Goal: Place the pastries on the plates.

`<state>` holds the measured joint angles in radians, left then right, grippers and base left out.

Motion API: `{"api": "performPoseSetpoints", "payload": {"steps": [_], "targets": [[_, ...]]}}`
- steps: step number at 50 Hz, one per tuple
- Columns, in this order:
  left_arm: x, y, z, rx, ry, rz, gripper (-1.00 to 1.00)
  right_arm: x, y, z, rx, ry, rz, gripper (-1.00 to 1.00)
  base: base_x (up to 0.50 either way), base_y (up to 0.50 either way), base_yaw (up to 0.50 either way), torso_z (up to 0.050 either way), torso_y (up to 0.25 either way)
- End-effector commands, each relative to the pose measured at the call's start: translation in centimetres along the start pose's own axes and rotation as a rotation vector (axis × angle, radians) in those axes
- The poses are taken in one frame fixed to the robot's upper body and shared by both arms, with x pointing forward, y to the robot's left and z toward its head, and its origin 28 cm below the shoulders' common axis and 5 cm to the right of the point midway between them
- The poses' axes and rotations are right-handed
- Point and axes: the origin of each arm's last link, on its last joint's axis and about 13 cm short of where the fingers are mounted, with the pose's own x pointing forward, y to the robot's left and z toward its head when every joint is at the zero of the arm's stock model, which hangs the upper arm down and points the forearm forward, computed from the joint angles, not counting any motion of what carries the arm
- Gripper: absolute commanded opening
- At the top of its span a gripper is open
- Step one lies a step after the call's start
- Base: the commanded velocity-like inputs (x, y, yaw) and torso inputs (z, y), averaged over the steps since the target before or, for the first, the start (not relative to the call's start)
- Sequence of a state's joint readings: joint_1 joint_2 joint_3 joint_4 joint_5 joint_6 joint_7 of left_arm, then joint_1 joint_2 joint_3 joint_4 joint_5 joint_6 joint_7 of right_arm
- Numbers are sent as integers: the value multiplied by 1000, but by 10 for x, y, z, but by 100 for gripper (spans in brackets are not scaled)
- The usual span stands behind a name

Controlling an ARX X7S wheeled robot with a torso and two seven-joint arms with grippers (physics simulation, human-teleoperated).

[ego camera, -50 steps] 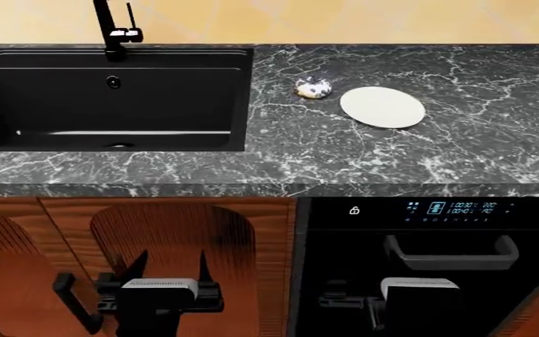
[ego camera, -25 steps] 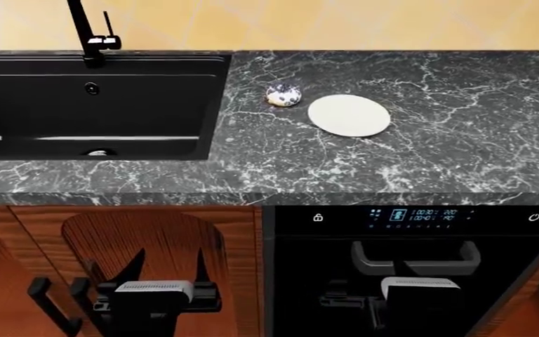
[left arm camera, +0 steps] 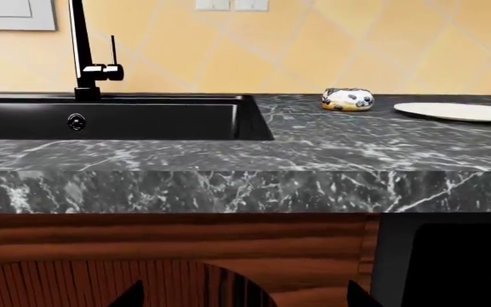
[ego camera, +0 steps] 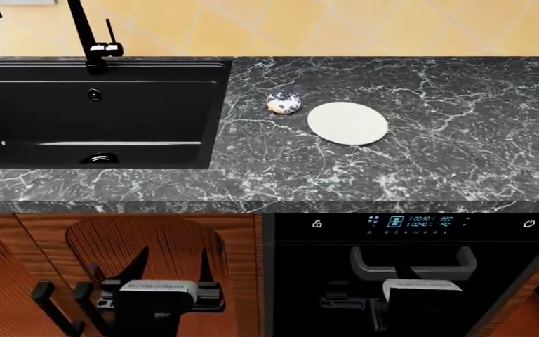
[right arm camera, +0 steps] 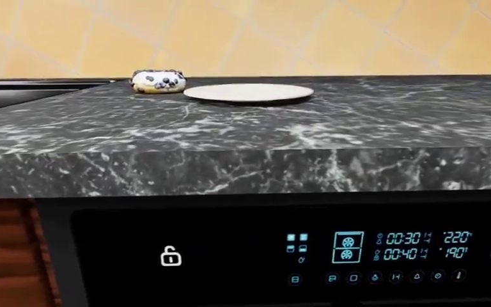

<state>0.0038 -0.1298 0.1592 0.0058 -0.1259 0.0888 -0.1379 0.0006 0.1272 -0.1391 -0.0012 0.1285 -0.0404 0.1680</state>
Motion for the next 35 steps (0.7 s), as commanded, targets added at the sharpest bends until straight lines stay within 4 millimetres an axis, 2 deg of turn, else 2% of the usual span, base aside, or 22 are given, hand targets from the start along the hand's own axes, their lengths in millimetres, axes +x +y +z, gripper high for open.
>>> {"api": "performPoseSetpoints", "payload": {"steps": [1,8,10,11,12,13,15,17,18,19,21,24,26,28,29,30,35], "targets": [[2,-3,0,6,-5,-13,100,-4,-1,2,17,-14,-2,100,0,0,0,50,0],[5,-4,1,-2,-12,-28,100,-12,-1,6,2,-24,-9,100,0,0,0,50,0],[4,-3,6,-9,-6,-11,100,-12,-1,20,-11,-65,-2,100,0,0,0,50,0],[4,-3,6,-9,-6,-11,100,-12,-1,20,-11,-65,-2,100,0,0,0,50,0],[13,5,34,-42,-27,-3,100,-2,-7,52,-72,-121,2,100,0,0,0,0,0],[15,6,41,-73,9,-3,100,0,-7,66,-125,-93,16,100,0,0,0,0,0],[25,16,82,-87,-13,-37,100,16,-15,102,-122,-96,31,100,0,0,0,0,0],[25,17,86,-87,-15,-37,100,18,-15,106,-121,-94,29,100,0,0,0,0,0],[35,22,130,-89,-97,-46,100,29,-24,138,-100,-129,29,100,0,0,0,0,0],[35,24,138,-80,-31,-57,100,30,-26,148,-129,-110,37,100,0,0,0,0,0],[36,26,161,-108,-37,-84,100,34,-25,173,-120,-132,89,100,0,0,0,0,0],[47,28,185,-49,-60,-136,100,44,-33,201,-124,-148,94,100,0,0,0,0,0],[55,33,199,-94,-49,-148,100,50,-37,218,-106,-158,104,100,0,0,0,0,0],[69,37,219,-33,-31,-175,100,60,-46,242,-92,-172,136,100,0,0,0,0,0],[73,36,221,-7,-27,-179,100,62,-49,246,-87,-170,132,100,0,0,0,0,0],[84,40,230,-69,23,-192,100,70,-57,257,-54,-173,144,100,0,0,0,0,0],[113,47,238,-87,129,-187,100,88,-72,278,-21,-118,167,100,0,0,0,0,0]]}}
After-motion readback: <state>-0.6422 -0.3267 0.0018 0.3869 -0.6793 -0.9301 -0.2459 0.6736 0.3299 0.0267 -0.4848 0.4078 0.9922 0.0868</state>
